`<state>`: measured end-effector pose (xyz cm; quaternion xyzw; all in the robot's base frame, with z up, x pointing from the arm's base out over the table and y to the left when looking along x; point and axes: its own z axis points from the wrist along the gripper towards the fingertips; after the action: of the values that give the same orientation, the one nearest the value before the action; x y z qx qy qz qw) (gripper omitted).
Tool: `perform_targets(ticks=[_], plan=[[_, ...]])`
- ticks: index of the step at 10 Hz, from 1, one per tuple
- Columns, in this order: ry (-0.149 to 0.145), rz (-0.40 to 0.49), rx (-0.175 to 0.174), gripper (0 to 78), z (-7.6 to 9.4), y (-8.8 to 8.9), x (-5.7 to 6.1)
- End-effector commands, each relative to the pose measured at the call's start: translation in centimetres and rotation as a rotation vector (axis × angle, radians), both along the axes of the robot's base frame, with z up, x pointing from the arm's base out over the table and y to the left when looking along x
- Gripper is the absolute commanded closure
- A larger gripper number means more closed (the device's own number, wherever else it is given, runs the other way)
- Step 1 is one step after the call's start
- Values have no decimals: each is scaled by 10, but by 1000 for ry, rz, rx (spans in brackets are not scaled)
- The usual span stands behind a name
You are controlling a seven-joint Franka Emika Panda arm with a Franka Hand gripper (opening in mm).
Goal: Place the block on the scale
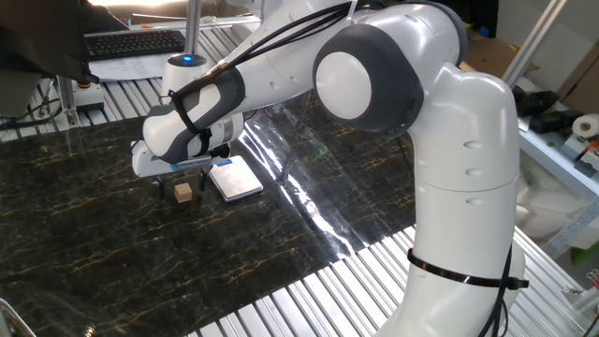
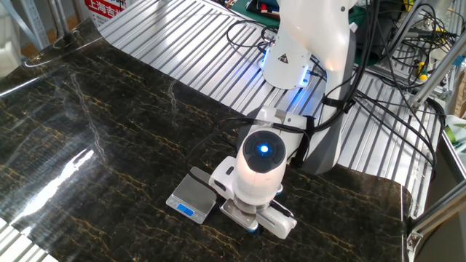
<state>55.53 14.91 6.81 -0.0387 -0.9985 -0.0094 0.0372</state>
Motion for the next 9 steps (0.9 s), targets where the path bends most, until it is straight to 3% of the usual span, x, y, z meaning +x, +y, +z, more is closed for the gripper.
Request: perform_targets(ticks=[1, 9], plan=[[-6, -2, -1, 1, 1, 0, 1], [-8, 13, -7, 1, 1, 0, 2]])
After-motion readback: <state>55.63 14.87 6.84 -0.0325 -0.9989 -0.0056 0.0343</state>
